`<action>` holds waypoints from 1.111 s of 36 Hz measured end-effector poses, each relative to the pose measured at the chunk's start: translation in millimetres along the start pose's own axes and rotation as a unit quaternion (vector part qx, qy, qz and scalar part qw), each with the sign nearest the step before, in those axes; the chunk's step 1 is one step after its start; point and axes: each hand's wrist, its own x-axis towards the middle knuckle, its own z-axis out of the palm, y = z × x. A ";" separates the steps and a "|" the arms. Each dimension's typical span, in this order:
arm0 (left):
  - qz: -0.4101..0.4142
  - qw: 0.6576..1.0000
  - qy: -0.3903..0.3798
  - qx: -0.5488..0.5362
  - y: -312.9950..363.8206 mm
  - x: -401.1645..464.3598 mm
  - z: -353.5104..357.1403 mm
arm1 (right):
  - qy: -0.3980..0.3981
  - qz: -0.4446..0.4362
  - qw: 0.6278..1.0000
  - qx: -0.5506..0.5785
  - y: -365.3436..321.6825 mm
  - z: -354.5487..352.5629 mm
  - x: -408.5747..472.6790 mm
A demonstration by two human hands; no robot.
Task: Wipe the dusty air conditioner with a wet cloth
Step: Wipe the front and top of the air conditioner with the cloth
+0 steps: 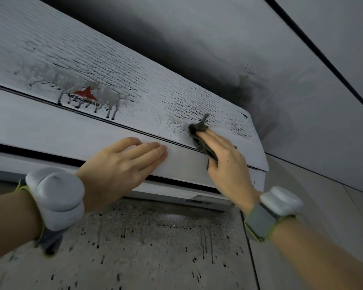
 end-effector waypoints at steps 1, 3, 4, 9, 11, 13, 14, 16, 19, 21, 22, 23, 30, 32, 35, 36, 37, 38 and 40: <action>0.003 1.000 0.003 0.004 0.5 0.7 0.1 | -0.001 0.017 1.000 -0.008 3.7 -1.9 7.8; 0.005 1.000 0.007 0.005 -0.1 0.4 -0.8 | -0.002 0.049 0.999 -0.009 6.0 -3.7 23.9; 0.006 1.000 0.009 0.006 0.1 0.8 -1.8 | -0.003 0.058 0.998 -0.005 5.7 -3.7 29.9; 0.005 1.000 0.025 0.019 5.1 3.2 -4.5 | 0.014 0.045 0.999 0.007 -14.6 0.9 14.0; 0.003 0.999 0.025 0.020 7.0 4.8 -7.0 | 0.026 0.013 0.999 0.023 -31.1 7.5 -7.7; 0.004 0.999 0.023 0.023 6.7 7.0 -9.7 | 0.035 -0.012 0.999 0.029 -40.1 12.4 -22.0; 0.005 0.999 0.025 0.027 6.4 6.6 -10.1 | 0.035 -0.019 0.999 0.029 -40.7 15.3 -24.0; 0.012 0.999 0.026 0.038 4.5 7.6 -9.7 | 0.037 -0.017 0.999 0.024 -38.3 14.0 -16.0; 0.017 0.999 0.019 0.042 1.4 7.4 -9.1 | 0.028 0.012 0.999 0.012 -35.9 8.1 9.9; 0.023 0.999 0.020 0.040 0.2 7.4 -9.1 | 0.009 0.045 0.999 -0.001 -34.9 4.3 27.3; 0.023 0.999 0.020 0.042 -0.6 6.2 -9.5 | 0.001 0.059 0.998 -0.003 -34.0 3.2 35.1; 0.023 0.998 0.022 0.047 0.1 6.6 -9.3 | -0.005 0.067 0.998 -0.004 -31.1 0.9 41.2; 0.012 0.999 0.011 0.049 -2.7 0.4 -15.5 | 0.002 -0.027 0.999 0.018 -52.7 3.3 7.5; 0.012 0.998 0.000 0.059 -4.8 -2.9 -16.3 | -0.001 -0.079 0.997 0.023 -56.9 5.7 -5.2; 0.014 0.998 -0.007 0.063 -11.9 -9.4 -18.5 | -0.001 -0.070 0.997 0.015 -48.4 4.1 5.7; 0.010 0.998 -0.007 0.065 -15.1 -12.1 -19.7 | 0.000 -0.043 0.999 0.011 -45.1 2.8 14.6; 0.010 0.998 -0.013 0.069 -18.6 -14.9 -21.4 | -0.003 -0.008 1.000 0.008 -42.1 1.5 24.0; 0.013 0.997 -0.019 0.068 -22.0 -18.3 -22.4 | -0.008 0.024 1.000 0.009 -40.3 0.8 31.9; 0.019 0.997 -0.013 0.069 -27.3 -23.3 -23.1 | -0.009 0.054 0.998 0.022 -38.2 -0.2 42.5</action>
